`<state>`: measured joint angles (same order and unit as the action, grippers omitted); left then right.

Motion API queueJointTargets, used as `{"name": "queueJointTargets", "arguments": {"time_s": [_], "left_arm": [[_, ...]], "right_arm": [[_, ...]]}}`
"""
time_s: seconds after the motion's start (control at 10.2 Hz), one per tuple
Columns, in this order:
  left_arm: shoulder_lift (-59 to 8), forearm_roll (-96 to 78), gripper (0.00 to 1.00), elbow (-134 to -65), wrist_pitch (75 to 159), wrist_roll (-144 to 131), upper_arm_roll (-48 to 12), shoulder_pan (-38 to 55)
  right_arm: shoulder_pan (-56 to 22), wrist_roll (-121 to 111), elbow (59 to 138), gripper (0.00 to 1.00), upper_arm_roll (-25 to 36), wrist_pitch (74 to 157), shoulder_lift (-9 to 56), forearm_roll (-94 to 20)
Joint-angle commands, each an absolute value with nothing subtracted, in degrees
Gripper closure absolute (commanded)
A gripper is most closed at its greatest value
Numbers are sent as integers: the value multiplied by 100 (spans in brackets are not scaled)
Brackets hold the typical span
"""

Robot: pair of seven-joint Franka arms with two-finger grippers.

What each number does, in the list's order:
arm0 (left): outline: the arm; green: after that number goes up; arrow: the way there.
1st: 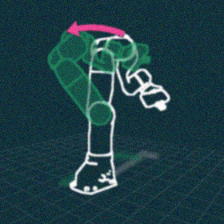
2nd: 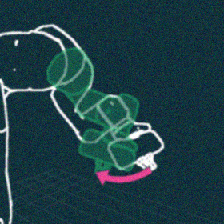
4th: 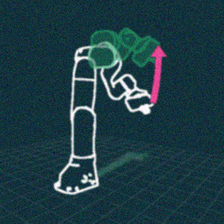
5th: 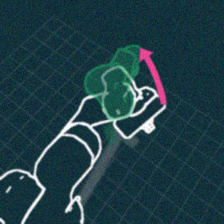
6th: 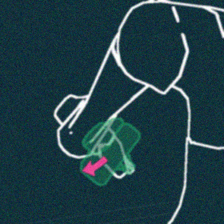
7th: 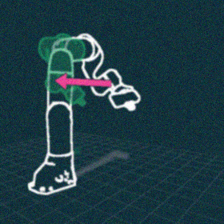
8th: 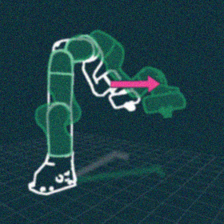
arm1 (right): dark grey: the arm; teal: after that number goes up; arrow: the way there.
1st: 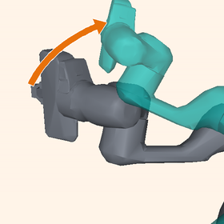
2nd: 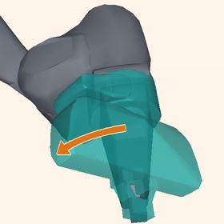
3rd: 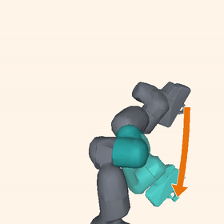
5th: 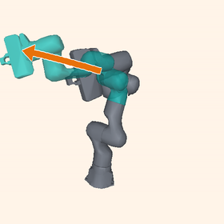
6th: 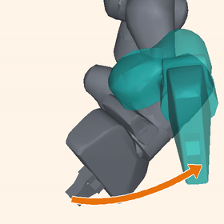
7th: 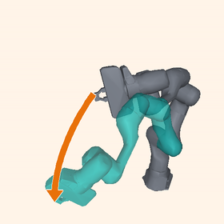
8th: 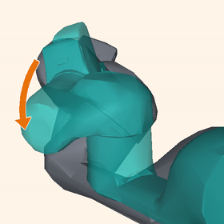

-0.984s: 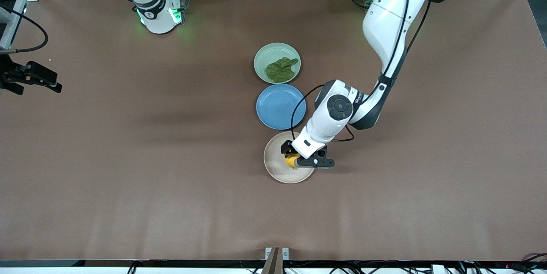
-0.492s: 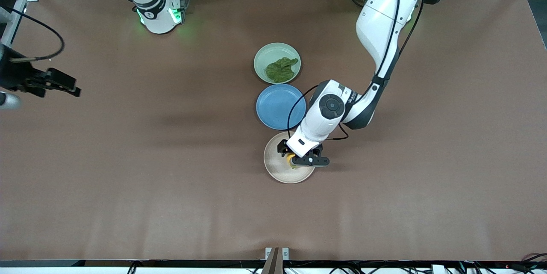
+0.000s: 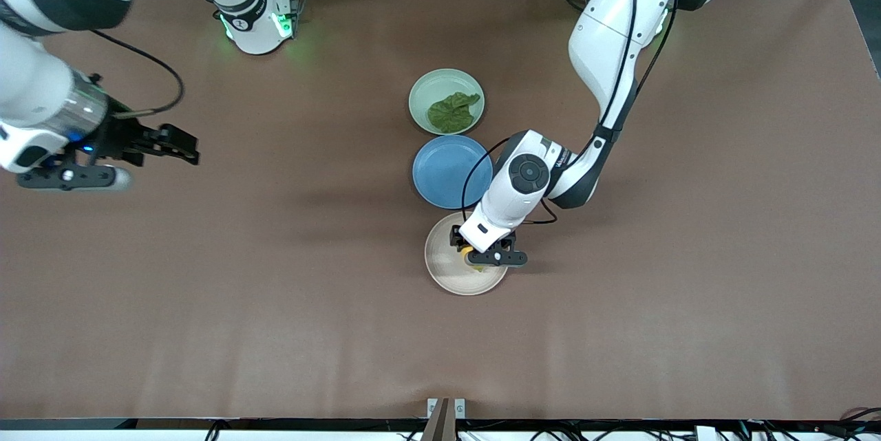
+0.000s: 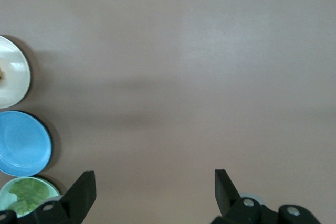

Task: Pick lemon and lettuce from plates
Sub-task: 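Lift the lemon with the left gripper while the right gripper reaches the lettuce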

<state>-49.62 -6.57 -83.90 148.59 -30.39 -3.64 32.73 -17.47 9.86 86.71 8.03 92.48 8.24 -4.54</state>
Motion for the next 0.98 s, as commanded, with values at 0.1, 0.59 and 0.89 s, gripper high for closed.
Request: {"name": "queueJointTargets", "arguments": {"time_s": [0.1,0.59,0.89], "left_arm": [[-4617,-703,100,-8288,14252,-3164,-72,3357],[-2797,-510,100,-8323,11274,-2230,246,2211],[-2882,-475,100,-8682,10827,-590,229,926]], "right_arm": [[-2476,1669,8666,0,844,9553,1063,-562],[-3769,2804,8788,0,844,9615,1274,-859],[-4480,3425,9322,0,835,10279,1248,-1011]]}}
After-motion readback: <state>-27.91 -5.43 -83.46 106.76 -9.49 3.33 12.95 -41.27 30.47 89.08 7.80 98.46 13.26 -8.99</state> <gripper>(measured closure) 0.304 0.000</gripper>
